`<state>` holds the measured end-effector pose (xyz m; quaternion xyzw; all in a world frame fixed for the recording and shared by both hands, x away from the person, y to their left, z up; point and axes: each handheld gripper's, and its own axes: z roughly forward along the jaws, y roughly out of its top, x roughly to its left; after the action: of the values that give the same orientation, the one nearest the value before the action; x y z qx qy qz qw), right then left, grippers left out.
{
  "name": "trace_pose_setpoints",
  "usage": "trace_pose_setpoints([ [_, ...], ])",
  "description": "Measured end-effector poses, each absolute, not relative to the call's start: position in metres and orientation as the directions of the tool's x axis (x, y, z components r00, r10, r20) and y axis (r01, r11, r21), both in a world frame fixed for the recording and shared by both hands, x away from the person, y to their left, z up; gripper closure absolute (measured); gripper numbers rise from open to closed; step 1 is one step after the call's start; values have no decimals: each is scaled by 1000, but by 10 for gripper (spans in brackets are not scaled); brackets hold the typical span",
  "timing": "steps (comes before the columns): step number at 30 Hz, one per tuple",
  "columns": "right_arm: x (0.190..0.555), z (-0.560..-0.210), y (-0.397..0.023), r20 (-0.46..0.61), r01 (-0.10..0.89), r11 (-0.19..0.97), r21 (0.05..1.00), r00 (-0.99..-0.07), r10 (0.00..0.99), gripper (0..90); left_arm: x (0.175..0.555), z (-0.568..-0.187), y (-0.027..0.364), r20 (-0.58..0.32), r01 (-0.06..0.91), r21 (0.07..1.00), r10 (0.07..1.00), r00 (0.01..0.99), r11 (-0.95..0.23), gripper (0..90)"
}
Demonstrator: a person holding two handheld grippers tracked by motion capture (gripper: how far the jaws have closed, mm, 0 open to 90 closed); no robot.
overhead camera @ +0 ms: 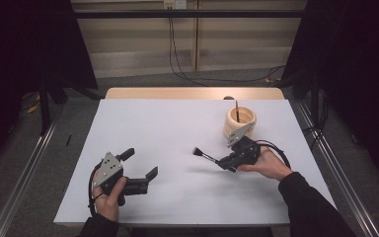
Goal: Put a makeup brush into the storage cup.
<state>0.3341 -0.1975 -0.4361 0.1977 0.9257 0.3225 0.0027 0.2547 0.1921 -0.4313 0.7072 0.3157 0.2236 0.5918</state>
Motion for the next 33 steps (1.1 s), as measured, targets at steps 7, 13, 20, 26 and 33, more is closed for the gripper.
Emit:
trace_pose_setpoints([
  [7, 330, -435, -201, 118, 369, 678, 636, -914, 387, 802, 255, -431, 192, -58, 184, 978, 714, 698, -101, 7],
  [13, 328, -432, -204, 118, 369, 612, 700, -905, 410, 802, 255, -431, 192, -62, 185, 978, 712, 700, -97, 6],
  [20, 323, -422, -208, 108, 357, 510, 782, -885, 453, 802, 255, -431, 192, -64, 186, 978, 713, 698, -94, 5],
  [26, 319, -413, -213, 117, 340, 431, 836, -878, 464, 802, 254, -431, 192, -66, 185, 978, 713, 699, -91, 5],
  [33, 315, -406, -219, 93, 309, 361, 880, -857, 508, 802, 254, -431, 192, -67, 184, 979, 711, 700, -88, 5],
])
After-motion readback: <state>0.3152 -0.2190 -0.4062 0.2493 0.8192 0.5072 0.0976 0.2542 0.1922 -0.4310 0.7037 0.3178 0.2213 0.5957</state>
